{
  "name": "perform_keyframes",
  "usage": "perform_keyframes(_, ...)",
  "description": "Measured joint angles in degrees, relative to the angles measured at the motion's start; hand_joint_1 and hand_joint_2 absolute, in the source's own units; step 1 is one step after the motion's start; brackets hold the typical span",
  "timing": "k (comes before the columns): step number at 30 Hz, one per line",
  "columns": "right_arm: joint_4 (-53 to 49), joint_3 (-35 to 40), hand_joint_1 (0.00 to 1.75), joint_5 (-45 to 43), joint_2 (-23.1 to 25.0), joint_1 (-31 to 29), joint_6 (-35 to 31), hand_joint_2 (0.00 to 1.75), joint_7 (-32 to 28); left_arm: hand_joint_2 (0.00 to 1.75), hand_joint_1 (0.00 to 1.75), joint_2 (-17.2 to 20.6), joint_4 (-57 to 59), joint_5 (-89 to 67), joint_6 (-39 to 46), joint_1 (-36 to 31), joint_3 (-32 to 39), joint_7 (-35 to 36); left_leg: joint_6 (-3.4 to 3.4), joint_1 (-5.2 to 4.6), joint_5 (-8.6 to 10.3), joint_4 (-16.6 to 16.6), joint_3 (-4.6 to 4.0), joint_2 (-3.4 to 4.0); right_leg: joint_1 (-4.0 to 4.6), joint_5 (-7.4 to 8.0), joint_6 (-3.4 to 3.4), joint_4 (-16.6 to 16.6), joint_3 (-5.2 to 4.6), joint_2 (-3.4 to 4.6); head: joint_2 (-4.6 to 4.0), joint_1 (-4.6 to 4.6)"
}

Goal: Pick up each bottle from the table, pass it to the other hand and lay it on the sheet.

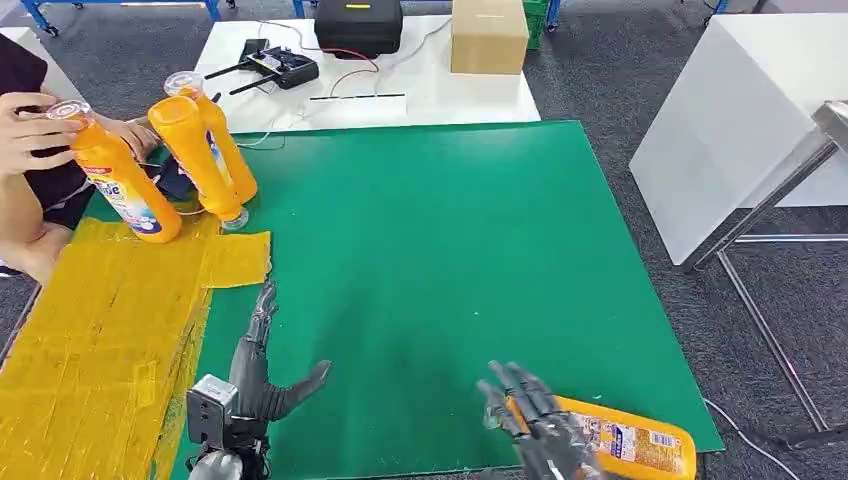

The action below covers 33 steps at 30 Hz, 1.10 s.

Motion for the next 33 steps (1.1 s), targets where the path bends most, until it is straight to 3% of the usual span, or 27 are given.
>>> perform_keyframes(10, 5.77, 3.19, 0.00, -0.01, 2.92, -1.44, -2.21, 1.75, 3.38, 1.75, 0.00, 0.57, -2.91, 1.05, -0.11, 1.87, 0.61, 0.90, 0.01, -0.04, -0.02, 0.00, -0.07, -0.06, -0.04, -0.03, 0.01, -0.01, 0.01, -0.07, -0.02, 0.11)
perform_keyframes(24, 3.51, 2.94, 0.00, 2.48, -0.82, 0.05, -5.93, 1.75, 6.38, 1.75, 0.00, 1.40, -2.58, 3.52, -1.46, 2.23, 3.17, 0.87, 0.01, -0.05, -0.03, 0.00, -0.05, -0.04, -0.04, -0.03, 0.01, -0.01, 0.00, -0.06, -0.02, 0.09)
perform_keyframes(26, 2.53, 0.16, 0.00, -0.36, -0.38, 1.63, -8.38, 1.75, 2.83, 1.75, 0.00, 1.44, -1.94, 3.63, -2.12, 2.13, 4.31, 0.74, 0.01, -0.05, -0.03, 0.00, -0.07, -0.07, -0.04, -0.03, 0.01, -0.01, 0.01, -0.10, 0.00, 0.11)
perform_keyframes(29, 2.34, -8.56, 0.00, -6.86, 4.11, 4.05, -9.64, 1.75, -7.91, 1.75, 0.00, 1.38, -1.73, 3.52, -3.37, 3.03, 6.45, 0.46, 0.00, -0.03, -0.04, 0.00, -0.08, -0.05, -0.03, -0.03, 0.01, -0.01, -0.03, -0.08, -0.02, 0.09)
perform_keyframes(33, 2.34, -17.19, 0.00, -8.60, 8.81, 5.69, -8.17, 1.75, -13.58, 1.75, 0.00, 1.16, -1.55, 3.10, -4.00, 3.52, 7.98, 0.28, -0.01, -0.02, -0.02, 0.00, -0.05, -0.07, -0.01, -0.03, 0.01, -0.01, -0.01, -0.11, -0.02, 0.13)
